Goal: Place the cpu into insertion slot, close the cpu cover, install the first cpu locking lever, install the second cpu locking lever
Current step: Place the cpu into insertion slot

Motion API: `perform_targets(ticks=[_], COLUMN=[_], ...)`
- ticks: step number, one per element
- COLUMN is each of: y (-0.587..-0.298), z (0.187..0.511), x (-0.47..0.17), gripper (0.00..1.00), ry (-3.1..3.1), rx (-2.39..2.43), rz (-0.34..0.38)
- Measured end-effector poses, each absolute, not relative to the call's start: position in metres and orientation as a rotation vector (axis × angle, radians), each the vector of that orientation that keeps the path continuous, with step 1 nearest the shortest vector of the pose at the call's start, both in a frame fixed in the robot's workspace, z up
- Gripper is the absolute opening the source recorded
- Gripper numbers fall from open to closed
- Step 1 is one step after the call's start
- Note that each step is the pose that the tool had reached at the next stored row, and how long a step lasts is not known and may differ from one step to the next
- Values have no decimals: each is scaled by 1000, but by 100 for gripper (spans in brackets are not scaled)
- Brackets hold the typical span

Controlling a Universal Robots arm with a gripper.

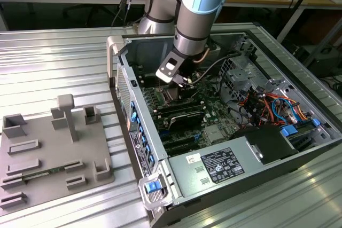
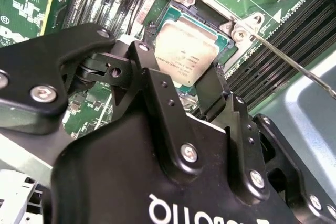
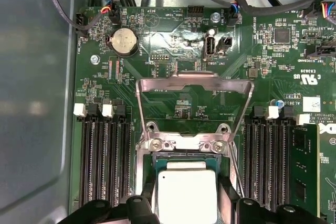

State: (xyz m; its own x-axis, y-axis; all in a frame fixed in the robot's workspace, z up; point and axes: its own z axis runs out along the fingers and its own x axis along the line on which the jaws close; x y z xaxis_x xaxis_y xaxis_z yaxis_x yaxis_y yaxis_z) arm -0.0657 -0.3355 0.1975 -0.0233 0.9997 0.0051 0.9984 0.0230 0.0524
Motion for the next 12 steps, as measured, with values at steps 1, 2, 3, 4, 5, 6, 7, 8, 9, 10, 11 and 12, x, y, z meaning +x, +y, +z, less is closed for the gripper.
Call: perform_targets(ticks=[1, 2, 3, 4, 5, 6, 7, 8, 9, 10, 11, 12], y=[-336, -336, -336, -336, -336, -336, -336, -336, -336, -336, -336, -336], z=[199, 200, 200, 200, 200, 199, 199, 199, 199, 199, 199, 199], x=[-66, -66, -66, -66, -66, -66, -66, -66, -65, -65, -65, -65], gripper=[55, 55, 55, 55, 55, 55, 55, 55, 55, 55, 55, 55], ry=[2203, 2201, 2200, 2199, 2198, 2198, 2198, 2198, 2198, 2198, 2198, 2198], rx=[2193, 2195, 2196, 2197, 2198, 2198, 2198, 2198, 2198, 2198, 2198, 2198], rz=[65, 64, 65, 65, 65, 65, 64, 64, 64, 64, 64, 65])
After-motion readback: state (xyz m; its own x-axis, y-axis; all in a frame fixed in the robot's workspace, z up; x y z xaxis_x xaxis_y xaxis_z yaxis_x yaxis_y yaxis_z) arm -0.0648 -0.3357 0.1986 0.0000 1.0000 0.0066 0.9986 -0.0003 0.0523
